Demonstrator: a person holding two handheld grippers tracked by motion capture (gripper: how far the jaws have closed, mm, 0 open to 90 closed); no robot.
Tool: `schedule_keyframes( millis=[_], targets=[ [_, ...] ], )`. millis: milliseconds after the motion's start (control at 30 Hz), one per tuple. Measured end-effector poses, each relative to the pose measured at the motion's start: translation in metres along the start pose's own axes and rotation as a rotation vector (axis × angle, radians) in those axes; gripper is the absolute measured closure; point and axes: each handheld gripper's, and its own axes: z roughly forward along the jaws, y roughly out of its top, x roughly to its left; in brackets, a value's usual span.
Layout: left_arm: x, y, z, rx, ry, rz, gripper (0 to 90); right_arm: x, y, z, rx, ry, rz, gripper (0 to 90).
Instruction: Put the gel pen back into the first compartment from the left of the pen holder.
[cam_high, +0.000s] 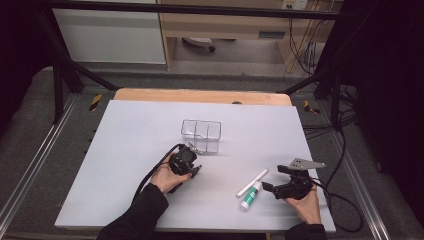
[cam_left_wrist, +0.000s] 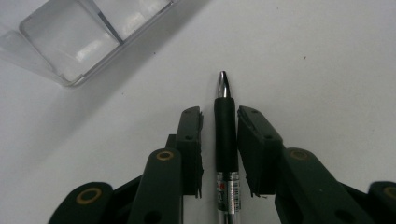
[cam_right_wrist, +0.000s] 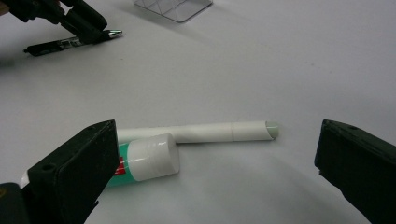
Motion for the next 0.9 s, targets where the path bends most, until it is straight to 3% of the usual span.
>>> schedule_keyframes(
  millis=[467, 567, 800, 900],
  targets=[
    [-0.0065, 0.0, 0.0004, 0.009, 0.034, -0.001, 78.4, 0.0001, 0.0001, 0.0001, 0.0, 0.0, 0.002, 0.4],
    [-0.006, -0.0006, 0.0007, -0.002, 0.027, -0.021, 78.9, 0.0, 0.0, 0.0, 0.0, 0.002, 0.0, 0.3],
    [-0.006, -0.0024, 0.0004, -0.013, 0.026, -0.01, 79.5, 0.0002, 0.0004, -0.0005, -0.003, 0.004, -0.001, 0.4],
    [-0.0042, -0.0032, -0.0007, -0.018, 0.005, -0.011, 79.6, 0.0002, 0.0005, -0.0008, -0.005, 0.003, -0.001, 0.4]
  ],
)
